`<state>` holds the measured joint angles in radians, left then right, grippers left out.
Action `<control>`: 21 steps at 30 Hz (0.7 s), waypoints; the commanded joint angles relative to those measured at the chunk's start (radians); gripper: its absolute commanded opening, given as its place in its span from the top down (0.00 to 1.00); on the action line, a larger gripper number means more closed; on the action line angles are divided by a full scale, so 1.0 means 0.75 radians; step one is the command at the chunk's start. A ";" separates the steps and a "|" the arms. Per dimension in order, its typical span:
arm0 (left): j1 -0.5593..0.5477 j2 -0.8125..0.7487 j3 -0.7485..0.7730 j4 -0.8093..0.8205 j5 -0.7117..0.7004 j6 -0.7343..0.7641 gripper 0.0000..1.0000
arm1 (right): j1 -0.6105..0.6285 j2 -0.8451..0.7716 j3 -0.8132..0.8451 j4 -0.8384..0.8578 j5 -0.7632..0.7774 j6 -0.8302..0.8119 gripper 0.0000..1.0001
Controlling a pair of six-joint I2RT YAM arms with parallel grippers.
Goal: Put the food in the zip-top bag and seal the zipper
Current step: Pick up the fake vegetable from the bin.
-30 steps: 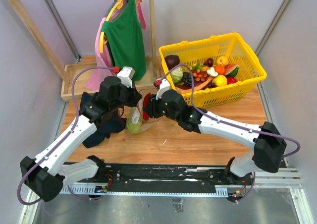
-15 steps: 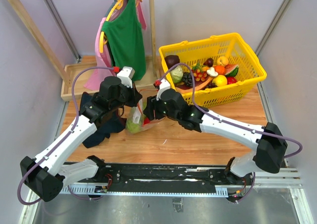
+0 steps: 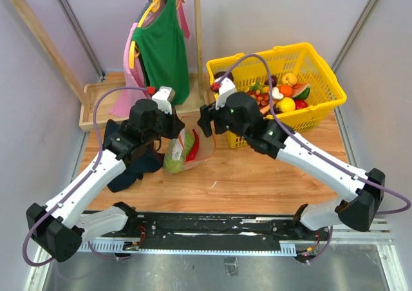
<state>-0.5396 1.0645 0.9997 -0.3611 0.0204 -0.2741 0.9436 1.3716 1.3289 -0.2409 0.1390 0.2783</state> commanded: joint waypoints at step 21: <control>0.006 0.029 -0.010 0.038 -0.017 0.012 1.00 | -0.751 0.492 0.317 0.192 -0.321 0.121 0.10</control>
<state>-0.5396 1.0702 0.9997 -0.3603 0.0181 -0.2733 0.4068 1.6623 1.5166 -0.1955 -0.0414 0.2710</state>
